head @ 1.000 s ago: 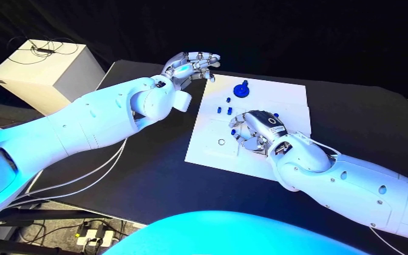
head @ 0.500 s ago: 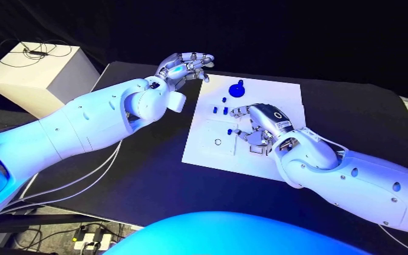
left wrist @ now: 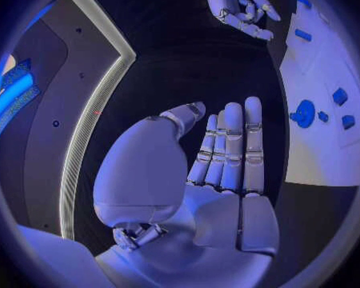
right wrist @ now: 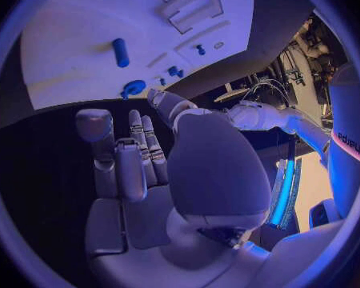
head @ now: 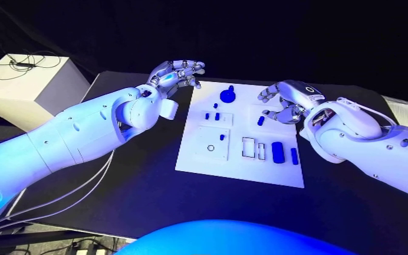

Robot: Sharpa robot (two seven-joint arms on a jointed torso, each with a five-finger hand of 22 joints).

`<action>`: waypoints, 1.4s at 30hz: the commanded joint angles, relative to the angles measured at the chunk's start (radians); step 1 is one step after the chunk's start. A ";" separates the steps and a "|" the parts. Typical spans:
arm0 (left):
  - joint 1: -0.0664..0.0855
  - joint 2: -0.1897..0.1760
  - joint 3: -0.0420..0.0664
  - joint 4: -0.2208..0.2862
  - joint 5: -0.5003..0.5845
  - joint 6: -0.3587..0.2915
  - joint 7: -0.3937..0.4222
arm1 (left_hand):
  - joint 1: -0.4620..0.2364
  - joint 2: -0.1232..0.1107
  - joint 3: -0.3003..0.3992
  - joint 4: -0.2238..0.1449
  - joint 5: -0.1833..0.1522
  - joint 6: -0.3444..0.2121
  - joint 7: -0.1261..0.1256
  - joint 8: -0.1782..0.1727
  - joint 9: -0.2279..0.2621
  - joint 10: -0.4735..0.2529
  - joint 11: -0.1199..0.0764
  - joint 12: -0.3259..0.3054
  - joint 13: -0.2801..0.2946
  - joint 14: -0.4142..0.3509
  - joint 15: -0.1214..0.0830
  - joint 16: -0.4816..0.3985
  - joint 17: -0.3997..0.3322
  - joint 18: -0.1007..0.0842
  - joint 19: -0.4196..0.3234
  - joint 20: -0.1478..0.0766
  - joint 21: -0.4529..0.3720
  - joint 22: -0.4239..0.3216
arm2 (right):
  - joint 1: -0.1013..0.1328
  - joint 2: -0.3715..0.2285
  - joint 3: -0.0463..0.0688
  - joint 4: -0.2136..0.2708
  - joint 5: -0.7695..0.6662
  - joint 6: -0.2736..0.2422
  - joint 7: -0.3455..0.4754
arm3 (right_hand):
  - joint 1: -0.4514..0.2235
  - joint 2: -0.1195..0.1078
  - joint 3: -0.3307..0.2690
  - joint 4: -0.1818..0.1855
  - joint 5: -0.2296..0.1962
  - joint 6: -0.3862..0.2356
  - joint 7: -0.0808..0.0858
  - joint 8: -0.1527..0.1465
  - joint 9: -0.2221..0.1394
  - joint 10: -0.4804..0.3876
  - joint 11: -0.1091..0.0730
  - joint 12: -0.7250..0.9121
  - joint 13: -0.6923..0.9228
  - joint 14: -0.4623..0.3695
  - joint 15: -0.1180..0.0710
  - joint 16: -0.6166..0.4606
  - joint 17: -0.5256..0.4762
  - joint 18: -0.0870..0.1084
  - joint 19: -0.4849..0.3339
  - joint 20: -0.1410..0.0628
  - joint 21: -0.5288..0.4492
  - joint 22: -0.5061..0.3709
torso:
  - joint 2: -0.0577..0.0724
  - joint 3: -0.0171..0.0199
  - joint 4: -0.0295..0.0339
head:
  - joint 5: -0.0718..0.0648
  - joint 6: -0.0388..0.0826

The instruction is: Assemble the parts on the task board

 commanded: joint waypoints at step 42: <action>0.000 -0.001 0.000 0.004 -0.003 0.020 0.008 | 0.008 0.000 -0.006 0.002 -0.002 -0.007 -0.001 0.004 0.001 -0.011 0.001 -0.006 -0.001 -0.003 0.001 -0.004 -0.001 0.005 0.008 -0.001 -0.005 -0.002 | -0.011 0.114 -0.021 -0.136 -0.087 0.257 -0.033 | 0.029 0.007 -0.017 0.077 -0.006 0.084 -0.009 0.023 -0.009 0.049 -0.010 0.010 0.001 0.041 -0.013 0.003 -0.006 -0.012 0.015 -0.007 -0.043 -0.025 | 0.000 -0.0011 -0.0019 | -0.052 0.000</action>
